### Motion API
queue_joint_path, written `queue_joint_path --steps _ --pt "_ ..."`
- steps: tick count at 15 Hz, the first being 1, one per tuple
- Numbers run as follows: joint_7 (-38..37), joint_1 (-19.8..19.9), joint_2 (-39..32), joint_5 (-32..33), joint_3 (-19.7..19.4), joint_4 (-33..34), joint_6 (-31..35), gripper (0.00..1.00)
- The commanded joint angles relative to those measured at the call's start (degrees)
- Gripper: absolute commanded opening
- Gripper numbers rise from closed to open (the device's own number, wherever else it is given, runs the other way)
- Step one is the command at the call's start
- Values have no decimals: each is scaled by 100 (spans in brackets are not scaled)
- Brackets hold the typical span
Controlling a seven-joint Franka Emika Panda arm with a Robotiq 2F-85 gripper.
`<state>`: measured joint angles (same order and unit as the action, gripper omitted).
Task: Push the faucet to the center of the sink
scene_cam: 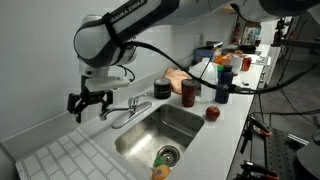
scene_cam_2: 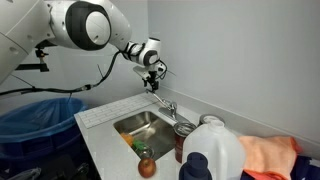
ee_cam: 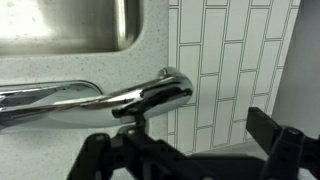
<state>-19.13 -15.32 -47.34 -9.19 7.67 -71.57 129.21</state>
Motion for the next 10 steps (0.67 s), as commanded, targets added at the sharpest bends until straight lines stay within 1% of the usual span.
queue_joint_path --steps 1,10 --pt "-59 89 388 -177 12 -577 -134 100" --pt "-55 194 1663 -197 -68 -2778 106 100"
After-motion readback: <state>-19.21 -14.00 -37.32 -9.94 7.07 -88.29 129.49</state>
